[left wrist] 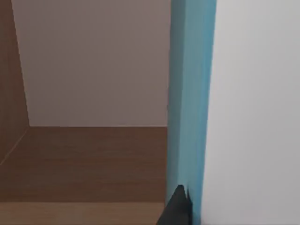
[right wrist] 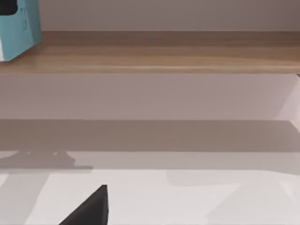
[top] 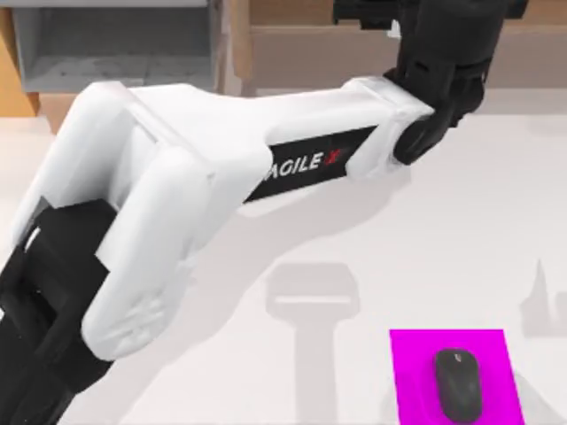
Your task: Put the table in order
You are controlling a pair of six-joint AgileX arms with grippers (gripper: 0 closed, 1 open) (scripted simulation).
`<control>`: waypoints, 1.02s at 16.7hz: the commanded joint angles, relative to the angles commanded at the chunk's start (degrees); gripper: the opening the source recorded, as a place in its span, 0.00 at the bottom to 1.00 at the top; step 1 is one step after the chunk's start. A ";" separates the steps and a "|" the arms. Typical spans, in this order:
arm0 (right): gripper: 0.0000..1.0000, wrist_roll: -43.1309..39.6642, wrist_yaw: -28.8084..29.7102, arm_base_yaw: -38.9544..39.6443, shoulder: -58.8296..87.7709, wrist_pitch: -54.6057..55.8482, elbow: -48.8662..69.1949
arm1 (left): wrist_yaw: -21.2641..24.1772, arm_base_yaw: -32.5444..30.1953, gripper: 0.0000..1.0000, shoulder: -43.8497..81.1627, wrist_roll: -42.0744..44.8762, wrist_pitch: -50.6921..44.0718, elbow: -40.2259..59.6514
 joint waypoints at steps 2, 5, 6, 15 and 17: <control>1.00 0.00 0.00 0.00 0.00 0.00 0.00 | 2.32 0.32 0.00 -1.87 1.09 0.52 -2.55; 1.00 0.00 0.00 0.00 0.00 0.00 0.00 | 8.86 0.71 0.00 -7.46 4.53 1.36 -10.37; 1.00 0.00 0.00 0.00 0.00 0.00 0.00 | 11.65 0.76 0.00 -10.09 6.21 1.66 -13.93; 1.00 0.00 0.00 0.00 0.00 0.00 0.00 | 35.77 6.06 0.00 -38.59 34.59 7.87 -56.23; 1.00 0.00 0.00 0.00 0.00 0.00 0.00 | 38.44 9.93 0.00 -43.07 43.50 9.66 -64.75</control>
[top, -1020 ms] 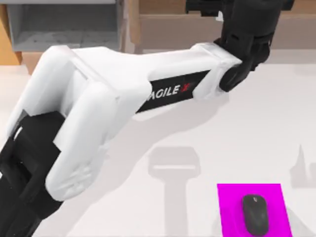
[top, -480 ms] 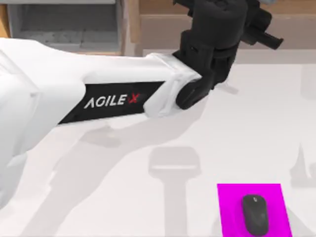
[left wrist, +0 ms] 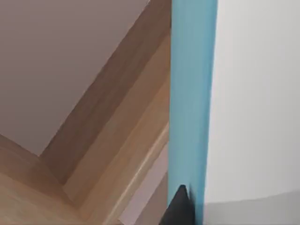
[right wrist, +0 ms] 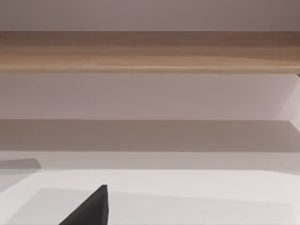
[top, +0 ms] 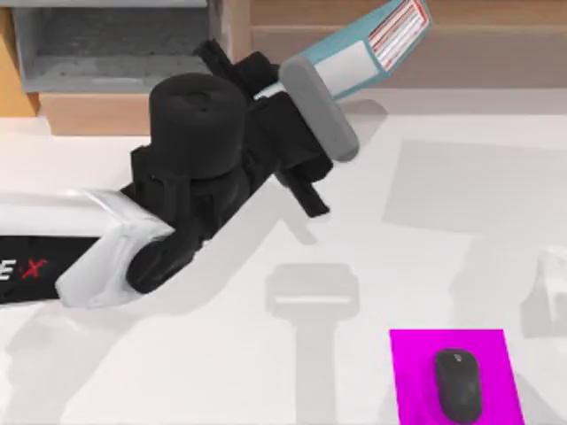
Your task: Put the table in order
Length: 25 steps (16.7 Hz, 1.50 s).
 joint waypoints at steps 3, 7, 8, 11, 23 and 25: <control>1.00 0.00 0.00 0.00 0.00 0.00 0.00 | 1.53 7.65 0.00 -4.31 13.70 2.32 -8.89; 1.00 0.00 0.00 0.00 0.00 0.00 0.00 | 0.23 18.60 0.00 -4.37 30.15 4.97 -12.55; 1.00 0.00 0.00 0.00 0.00 0.00 0.00 | -0.29 20.81 0.00 -3.02 33.47 5.50 -11.92; 1.00 0.00 0.00 0.00 0.00 0.00 0.00 | -1.51 25.10 0.00 2.68 40.42 6.36 -7.71; 1.00 0.00 0.00 0.00 0.00 0.00 0.00 | -1.70 26.86 0.00 7.90 42.92 5.91 -2.05; 1.00 0.00 0.00 0.00 0.00 0.00 0.00 | -1.30 27.11 0.00 10.01 42.96 5.77 0.22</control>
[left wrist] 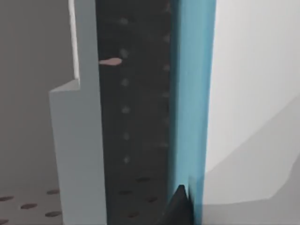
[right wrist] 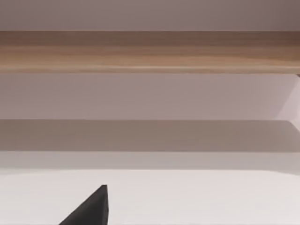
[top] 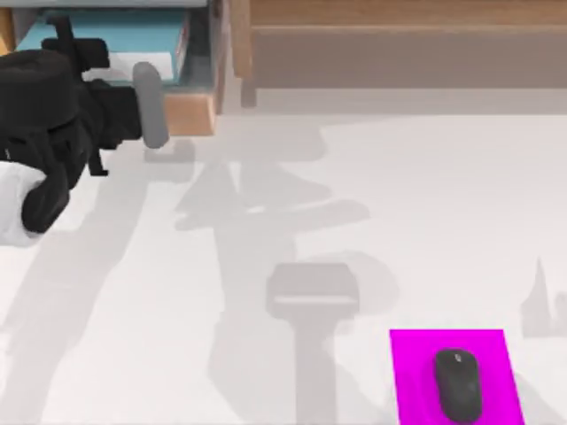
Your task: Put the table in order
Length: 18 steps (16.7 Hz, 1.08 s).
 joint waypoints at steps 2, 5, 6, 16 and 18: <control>1.00 0.00 0.00 0.00 0.00 0.00 0.00 | 0.34 0.02 0.00 1.77 0.02 -0.24 1.53; 1.00 0.00 0.00 0.00 0.00 0.00 0.00 | 0.37 0.00 0.00 1.93 0.02 -0.29 1.65; 1.00 0.00 0.00 0.00 0.00 0.00 0.00 | 0.37 0.00 0.00 1.93 0.02 -0.29 1.65; 1.00 0.00 0.00 0.00 0.00 0.00 0.00 | 0.37 0.00 0.75 1.93 0.02 -0.29 1.65; 1.00 0.00 0.00 0.00 0.00 0.00 0.00 | 0.37 0.00 0.90 1.93 0.02 -0.29 1.65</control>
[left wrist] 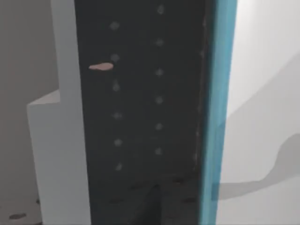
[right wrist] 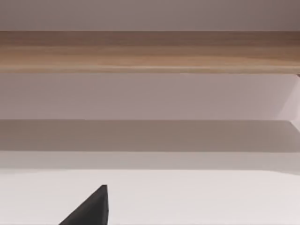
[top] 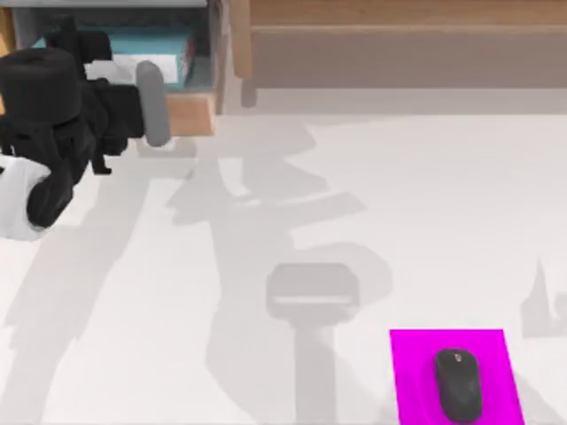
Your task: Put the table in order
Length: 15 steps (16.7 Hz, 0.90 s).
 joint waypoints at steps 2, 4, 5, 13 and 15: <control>1.00 0.00 0.00 0.00 0.00 0.00 0.00 | 0.00 0.00 1.00 0.00 0.00 0.00 0.00; 1.00 0.00 0.00 0.00 0.00 0.00 0.00 | 0.00 0.00 1.00 0.00 0.00 0.00 0.00; 1.00 0.00 0.00 0.00 0.00 0.00 0.00 | 0.00 0.00 1.00 0.00 0.00 0.00 0.00; 1.00 0.00 0.00 0.00 0.00 0.00 0.00 | -0.46 -0.30 1.00 -2.07 -0.26 0.62 -2.21; 1.00 0.00 0.00 0.00 0.00 0.00 0.00 | -0.76 -0.71 1.00 -4.15 -0.33 1.25 -4.94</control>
